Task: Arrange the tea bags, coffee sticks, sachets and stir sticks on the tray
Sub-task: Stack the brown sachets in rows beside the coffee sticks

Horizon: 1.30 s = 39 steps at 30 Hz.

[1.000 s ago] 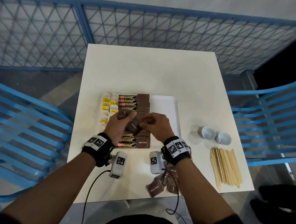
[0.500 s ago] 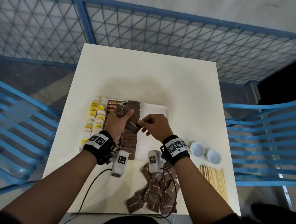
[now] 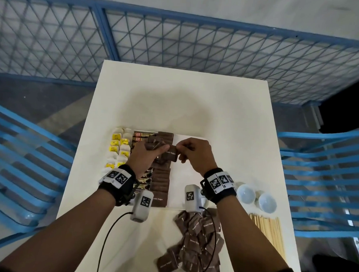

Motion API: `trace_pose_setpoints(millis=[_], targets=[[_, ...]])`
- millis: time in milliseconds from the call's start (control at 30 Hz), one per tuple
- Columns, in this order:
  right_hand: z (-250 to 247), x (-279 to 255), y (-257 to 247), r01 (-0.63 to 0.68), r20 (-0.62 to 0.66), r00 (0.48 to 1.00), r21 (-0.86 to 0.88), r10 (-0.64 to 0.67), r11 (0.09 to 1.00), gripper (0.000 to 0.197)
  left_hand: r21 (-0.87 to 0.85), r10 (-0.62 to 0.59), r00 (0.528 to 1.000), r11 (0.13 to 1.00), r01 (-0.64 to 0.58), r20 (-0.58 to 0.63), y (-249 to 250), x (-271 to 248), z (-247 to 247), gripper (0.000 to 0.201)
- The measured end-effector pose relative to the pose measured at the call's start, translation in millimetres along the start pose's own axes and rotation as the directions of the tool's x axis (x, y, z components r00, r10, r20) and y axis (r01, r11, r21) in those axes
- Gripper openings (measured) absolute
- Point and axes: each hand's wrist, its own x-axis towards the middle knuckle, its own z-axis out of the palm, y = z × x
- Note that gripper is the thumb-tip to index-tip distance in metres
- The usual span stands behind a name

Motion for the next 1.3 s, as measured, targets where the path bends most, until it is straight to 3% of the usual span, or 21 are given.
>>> trace_pose_setpoints(millis=[133, 200, 333, 500, 633, 767, 1300], targets=[[9.9, 1.3, 5.5, -0.054, 0.006, 0.999, 0.088, 0.054, 0.995, 0.014, -0.039, 0.009, 0.999, 0.999, -0.011, -0.045, -1.3, 4.8, -0.6, 0.028], [13.2, 2.0, 8.5, -0.065, 0.038, 0.997, 0.048, 0.063, 0.997, 0.021, -0.024, 0.022, 0.999, 0.999, -0.023, -0.049, -0.7, 6.6, -1.0, 0.024], [14.3, 11.2, 14.6, -0.039, 0.054, 0.998, -0.027, 0.04, 0.999, 0.013, -0.028, -0.004, 0.998, 1.0, 0.003, -0.066, 0.7, 12.9, -1.4, 0.017], [-2.7, 37.8, 21.2, -0.044, -0.066, 0.997, -0.104, 0.037, 0.994, 0.011, -0.057, -0.079, 0.992, 0.996, 0.073, -0.101, 0.4, 21.0, -1.7, 0.017], [-14.4, 60.9, 44.6, -0.135, -0.203, 0.975, -0.197, 0.094, 0.971, 0.014, -0.126, -0.125, 0.99, 0.985, 0.116, -0.069, -3.7, 24.0, -8.9, 0.011], [-10.9, 71.3, 60.3, -0.176, -0.22, 0.969, -0.308, 0.11, 0.935, 0.014, -0.171, -0.184, 0.983, 0.969, 0.178, -0.022, -3.3, 25.1, -14.2, 0.014], [0.6, 82.3, 61.4, -0.218, -0.292, 0.947, -0.269, 0.136, 0.938, 0.02, -0.117, -0.167, 0.986, 0.979, 0.166, 0.002, -6.1, 23.6, -23.6, 0.02]])
